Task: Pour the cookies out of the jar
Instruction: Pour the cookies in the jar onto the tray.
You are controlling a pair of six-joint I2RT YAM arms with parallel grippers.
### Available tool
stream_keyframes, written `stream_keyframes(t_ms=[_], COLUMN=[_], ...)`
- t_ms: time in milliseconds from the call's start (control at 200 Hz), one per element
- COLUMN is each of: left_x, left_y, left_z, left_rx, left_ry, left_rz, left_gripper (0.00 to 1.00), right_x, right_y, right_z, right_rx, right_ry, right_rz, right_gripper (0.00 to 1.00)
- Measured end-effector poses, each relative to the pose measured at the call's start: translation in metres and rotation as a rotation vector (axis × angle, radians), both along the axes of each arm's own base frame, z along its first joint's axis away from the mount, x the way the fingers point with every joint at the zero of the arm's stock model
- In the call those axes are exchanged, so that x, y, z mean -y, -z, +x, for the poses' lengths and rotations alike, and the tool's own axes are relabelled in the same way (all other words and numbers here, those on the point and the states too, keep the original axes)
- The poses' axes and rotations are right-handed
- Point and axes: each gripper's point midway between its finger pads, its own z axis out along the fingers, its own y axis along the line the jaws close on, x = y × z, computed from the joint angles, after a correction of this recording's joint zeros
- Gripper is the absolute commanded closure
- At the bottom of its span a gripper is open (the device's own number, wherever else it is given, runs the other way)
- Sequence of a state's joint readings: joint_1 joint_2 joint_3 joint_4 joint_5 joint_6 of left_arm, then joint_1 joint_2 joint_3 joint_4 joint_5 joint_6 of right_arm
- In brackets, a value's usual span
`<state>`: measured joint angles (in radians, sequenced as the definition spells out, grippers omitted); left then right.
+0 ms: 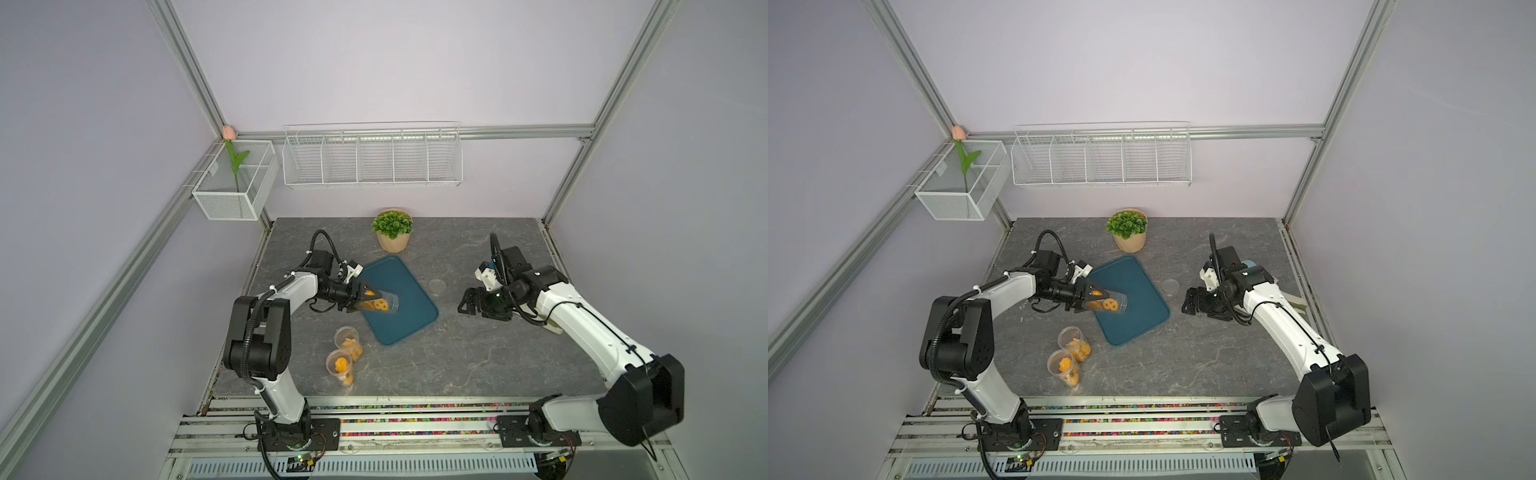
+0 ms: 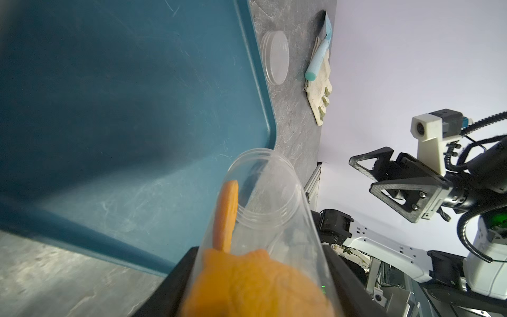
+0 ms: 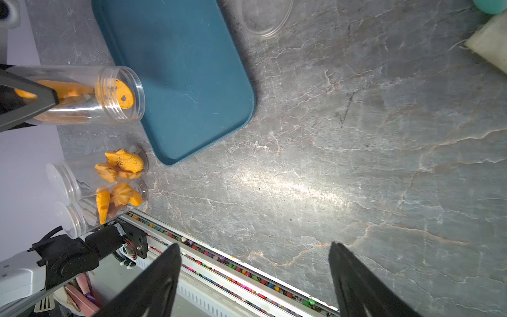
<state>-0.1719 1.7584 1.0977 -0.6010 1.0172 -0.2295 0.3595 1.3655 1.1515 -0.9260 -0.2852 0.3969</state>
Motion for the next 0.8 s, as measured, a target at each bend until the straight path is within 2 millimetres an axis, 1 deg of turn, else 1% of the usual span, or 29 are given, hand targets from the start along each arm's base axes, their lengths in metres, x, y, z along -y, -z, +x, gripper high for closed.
stream_keyframes(t_ms=[800], left_x=[-0.004], left_y=[0.003], left_z=[0.003], left_rx=[0.006], left_ry=[-0.016], left_rz=[0.022], left_gripper=[0.38], right_x=[-0.007], right_y=[0.000], right_z=[-0.011], right_rx=[0.002], right_ry=[-0.015], right_rz=[0.003], right_gripper=[0.14])
